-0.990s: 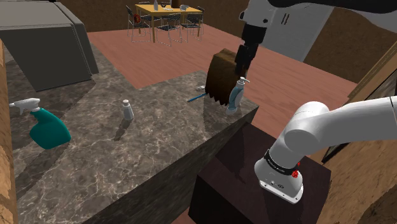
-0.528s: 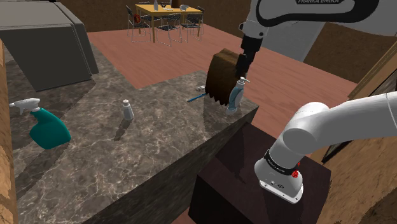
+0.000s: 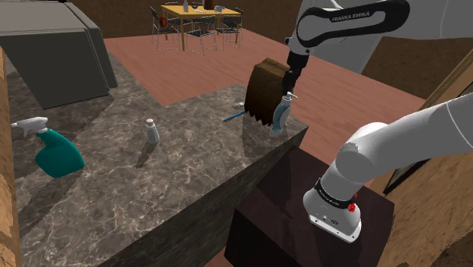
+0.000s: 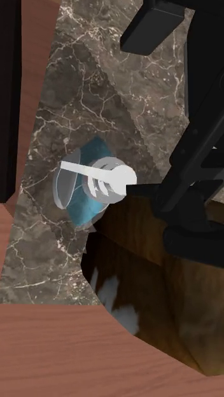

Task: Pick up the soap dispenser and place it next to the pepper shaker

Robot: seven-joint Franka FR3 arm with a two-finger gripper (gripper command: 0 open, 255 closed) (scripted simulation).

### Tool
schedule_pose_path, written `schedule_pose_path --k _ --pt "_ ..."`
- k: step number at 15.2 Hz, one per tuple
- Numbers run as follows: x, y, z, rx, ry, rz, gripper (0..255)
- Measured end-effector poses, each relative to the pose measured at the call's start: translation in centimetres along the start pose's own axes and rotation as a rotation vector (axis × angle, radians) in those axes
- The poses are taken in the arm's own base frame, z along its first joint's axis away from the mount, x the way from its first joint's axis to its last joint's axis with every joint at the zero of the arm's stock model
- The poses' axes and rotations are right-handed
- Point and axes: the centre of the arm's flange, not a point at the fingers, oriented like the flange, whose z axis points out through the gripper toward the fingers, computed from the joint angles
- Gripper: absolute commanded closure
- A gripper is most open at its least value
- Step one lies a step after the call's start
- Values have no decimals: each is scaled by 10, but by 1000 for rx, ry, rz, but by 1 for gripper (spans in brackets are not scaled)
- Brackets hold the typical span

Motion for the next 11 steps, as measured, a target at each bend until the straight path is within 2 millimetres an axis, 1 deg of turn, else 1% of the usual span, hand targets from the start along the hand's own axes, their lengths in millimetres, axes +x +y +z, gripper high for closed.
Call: schedule_pose_path --k 1,2,4,11 --pt "-2 14 5 -7 2 -1 0" --pt "2 24 12 -15 3 -4 0" --pt "6 31 20 -22 5 -7 0" --pt "7 35 57 -25 5 -9 0"
